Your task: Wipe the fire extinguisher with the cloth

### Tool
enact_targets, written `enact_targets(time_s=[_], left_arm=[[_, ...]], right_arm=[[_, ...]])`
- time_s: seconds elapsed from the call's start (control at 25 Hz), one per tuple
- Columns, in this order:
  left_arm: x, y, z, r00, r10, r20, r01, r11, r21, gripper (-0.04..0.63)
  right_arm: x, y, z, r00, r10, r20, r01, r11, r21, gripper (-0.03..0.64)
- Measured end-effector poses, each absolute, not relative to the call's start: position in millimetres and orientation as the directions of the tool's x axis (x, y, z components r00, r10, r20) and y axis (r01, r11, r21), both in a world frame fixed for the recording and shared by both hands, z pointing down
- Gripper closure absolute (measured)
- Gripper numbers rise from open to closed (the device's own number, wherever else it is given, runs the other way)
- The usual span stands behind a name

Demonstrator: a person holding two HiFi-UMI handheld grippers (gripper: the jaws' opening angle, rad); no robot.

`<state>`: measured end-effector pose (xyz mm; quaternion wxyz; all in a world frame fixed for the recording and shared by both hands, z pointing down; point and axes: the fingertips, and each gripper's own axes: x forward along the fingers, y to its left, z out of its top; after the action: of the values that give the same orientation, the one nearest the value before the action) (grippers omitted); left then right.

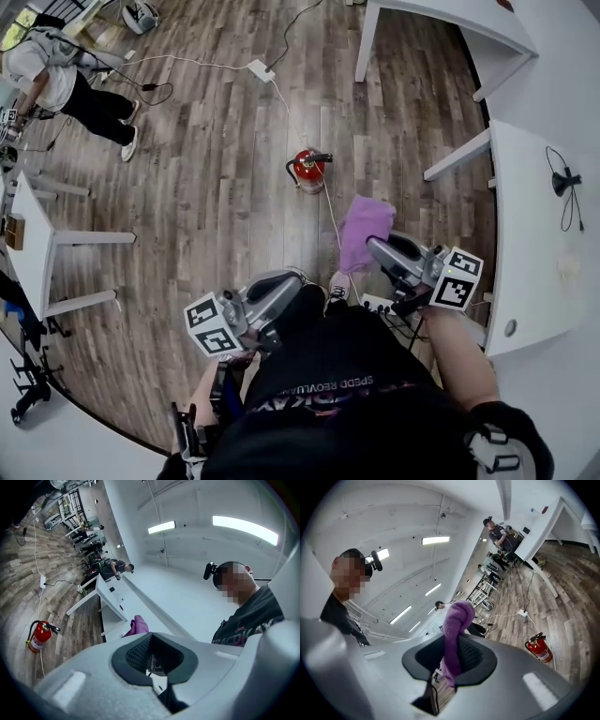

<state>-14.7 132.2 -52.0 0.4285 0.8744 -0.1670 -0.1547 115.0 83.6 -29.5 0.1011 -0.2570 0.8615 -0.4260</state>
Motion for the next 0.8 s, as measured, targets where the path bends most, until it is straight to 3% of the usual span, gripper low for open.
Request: enact_targets(time_s=[0.36, 0.8], left_arm=[[-60, 79, -33, 0.908, -0.393, -0.143, -0.116, -0.565, 0.817, 0.6], [-65, 39, -9, 0.861, -0.501, -0.091, -0.199, -0.496, 0.845, 0.6]], right_arm=[[100, 16, -11, -0.748, -0.647, 0.148, -0.486, 0.382, -0.786, 0.549], [103, -54, 28, -0.762, -0.619, 0.191, -0.476, 0.335, -0.814, 0.549]])
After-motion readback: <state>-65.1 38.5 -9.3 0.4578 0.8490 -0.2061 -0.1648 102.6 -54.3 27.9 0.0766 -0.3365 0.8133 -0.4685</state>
